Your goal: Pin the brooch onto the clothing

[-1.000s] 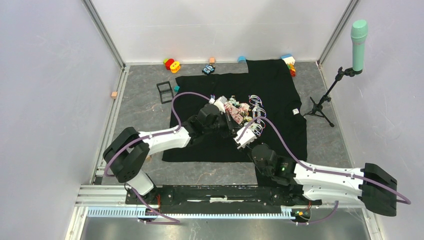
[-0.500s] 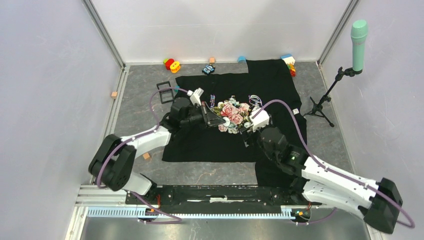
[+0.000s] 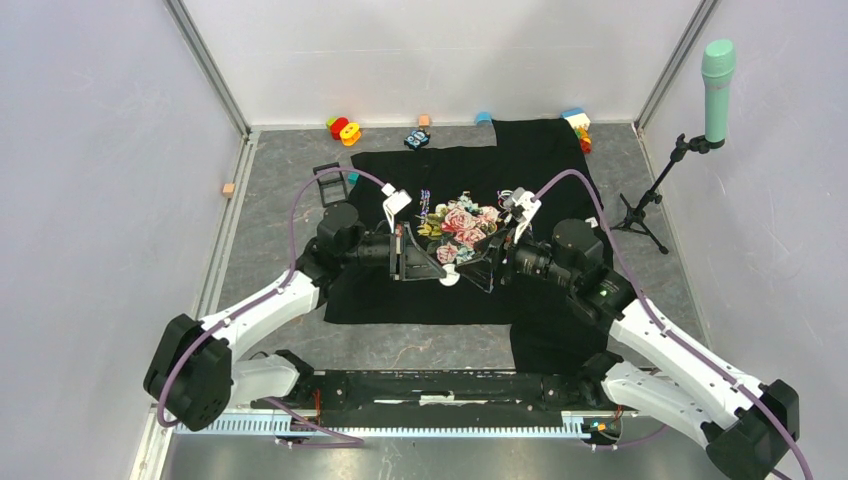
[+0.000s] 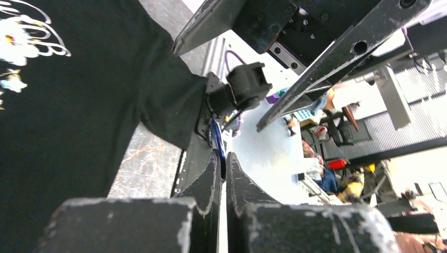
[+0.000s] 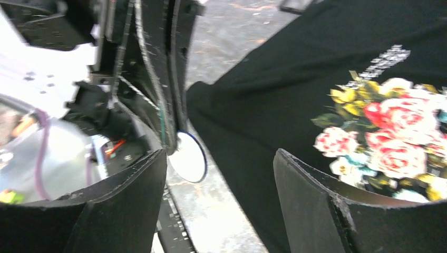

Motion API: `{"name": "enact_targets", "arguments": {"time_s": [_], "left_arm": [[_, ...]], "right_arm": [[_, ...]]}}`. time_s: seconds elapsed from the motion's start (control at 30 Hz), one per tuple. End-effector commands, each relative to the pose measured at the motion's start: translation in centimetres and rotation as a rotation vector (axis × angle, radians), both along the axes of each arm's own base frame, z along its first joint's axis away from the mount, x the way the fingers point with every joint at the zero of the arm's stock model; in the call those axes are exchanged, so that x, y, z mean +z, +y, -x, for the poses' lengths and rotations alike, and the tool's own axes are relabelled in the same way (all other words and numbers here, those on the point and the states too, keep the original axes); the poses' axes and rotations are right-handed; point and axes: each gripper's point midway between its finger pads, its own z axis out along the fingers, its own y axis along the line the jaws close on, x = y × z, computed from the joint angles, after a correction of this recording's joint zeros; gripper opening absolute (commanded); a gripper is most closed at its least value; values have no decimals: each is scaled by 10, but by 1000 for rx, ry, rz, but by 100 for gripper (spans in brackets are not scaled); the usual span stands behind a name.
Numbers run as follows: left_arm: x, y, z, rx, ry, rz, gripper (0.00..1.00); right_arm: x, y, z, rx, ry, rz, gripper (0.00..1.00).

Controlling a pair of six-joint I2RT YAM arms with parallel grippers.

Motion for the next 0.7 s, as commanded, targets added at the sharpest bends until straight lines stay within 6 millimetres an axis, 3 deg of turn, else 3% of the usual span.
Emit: {"name": "enact_targets", "arguments": {"time_s": [0.0, 0.3, 0.67], "left_arm": [[11, 1, 30, -153, -61, 35, 2], [23, 3, 53, -240, -85, 64, 2], [25, 1, 58, -262, -89, 83, 2]], "right_arm": [[34, 24, 33, 222, 63, -143, 78], [44, 37, 59, 382, 169, -252, 54], [20, 37, 64, 383, 244, -248, 36]]}}
